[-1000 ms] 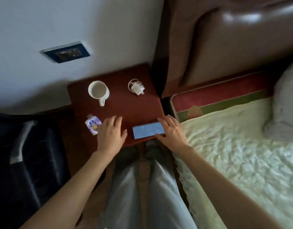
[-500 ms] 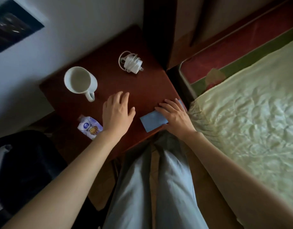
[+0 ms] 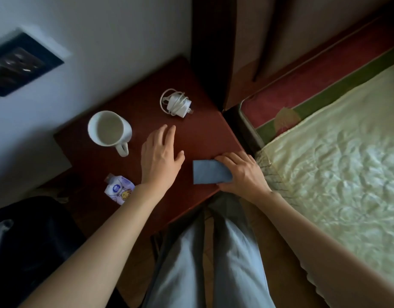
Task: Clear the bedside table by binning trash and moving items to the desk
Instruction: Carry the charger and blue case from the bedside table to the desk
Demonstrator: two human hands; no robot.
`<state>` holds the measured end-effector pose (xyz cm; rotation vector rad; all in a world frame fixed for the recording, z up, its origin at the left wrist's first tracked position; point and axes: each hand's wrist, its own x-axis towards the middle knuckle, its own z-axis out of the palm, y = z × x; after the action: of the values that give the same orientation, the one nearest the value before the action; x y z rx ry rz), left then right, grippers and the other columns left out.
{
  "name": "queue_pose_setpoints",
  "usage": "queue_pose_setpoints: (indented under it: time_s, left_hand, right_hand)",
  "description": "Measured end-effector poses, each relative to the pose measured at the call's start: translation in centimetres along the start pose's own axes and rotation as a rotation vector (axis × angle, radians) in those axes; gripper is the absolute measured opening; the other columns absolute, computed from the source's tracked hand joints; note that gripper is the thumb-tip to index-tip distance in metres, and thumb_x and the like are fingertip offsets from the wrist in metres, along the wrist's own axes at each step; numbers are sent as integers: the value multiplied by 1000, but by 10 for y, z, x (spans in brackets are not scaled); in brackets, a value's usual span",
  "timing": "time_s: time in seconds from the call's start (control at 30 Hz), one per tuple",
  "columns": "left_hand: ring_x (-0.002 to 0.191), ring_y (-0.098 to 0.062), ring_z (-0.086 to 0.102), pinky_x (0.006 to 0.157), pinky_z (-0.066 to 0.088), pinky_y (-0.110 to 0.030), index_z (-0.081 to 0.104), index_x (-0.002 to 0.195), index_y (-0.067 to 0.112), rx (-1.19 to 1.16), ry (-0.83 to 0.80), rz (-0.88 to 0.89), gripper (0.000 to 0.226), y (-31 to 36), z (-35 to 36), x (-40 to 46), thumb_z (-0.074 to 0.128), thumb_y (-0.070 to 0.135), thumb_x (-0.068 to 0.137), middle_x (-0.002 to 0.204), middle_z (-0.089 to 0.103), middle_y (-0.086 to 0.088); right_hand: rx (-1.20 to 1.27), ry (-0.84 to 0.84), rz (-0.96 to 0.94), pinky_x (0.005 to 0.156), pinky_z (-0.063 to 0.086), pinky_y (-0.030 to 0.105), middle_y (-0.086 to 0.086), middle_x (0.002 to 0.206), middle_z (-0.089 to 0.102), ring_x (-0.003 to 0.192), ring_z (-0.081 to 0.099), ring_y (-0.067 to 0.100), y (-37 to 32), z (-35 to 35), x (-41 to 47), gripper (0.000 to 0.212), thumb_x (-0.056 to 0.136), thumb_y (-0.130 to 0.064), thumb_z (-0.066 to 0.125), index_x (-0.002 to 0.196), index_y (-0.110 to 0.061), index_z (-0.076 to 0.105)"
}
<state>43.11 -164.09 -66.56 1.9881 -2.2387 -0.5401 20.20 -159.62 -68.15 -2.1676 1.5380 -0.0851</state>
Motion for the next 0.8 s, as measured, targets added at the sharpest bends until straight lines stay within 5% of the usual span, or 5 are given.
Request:
queue_pose_setpoints:
  time_s: [0.2,0.43,0.63,0.8]
  left_hand:
    - [127,-38,42,100,40,-48,35,139,6,11,43,23,78,4,-5,45,73,27,75,142,40,-20]
    - [132,-41,36,100,39,-53,35,140,7,-1,27,14,90,-6,0,92,81,30,66,144,36,-23]
    - [131,-34,37,106,34,-44,44,136,10,-119,-80,98,83,-15,7,113,83,26,65,139,41,-18]
    - [110,-30,51,92,46,-41,51,127,13,-188,-78,102,72,-19,9,113,82,22,63,124,51,-12]
  right_hand:
    - [121,187,222,76,50,36,1,107,64,93,57,26,-1,-21,-6,65,59,-43,70,118,-17,60]
    - [161,246,251,76,51,37,1,108,63,94,58,27,3,-31,-9,65,60,-42,71,119,-16,58]
    - [151,251,269,76,51,36,0,111,63,96,58,26,7,-32,-11,63,62,-42,71,120,-18,56]
    - [139,222,273,76,49,35,-1,113,62,99,56,23,14,-32,-8,63,64,-42,71,121,-19,57]
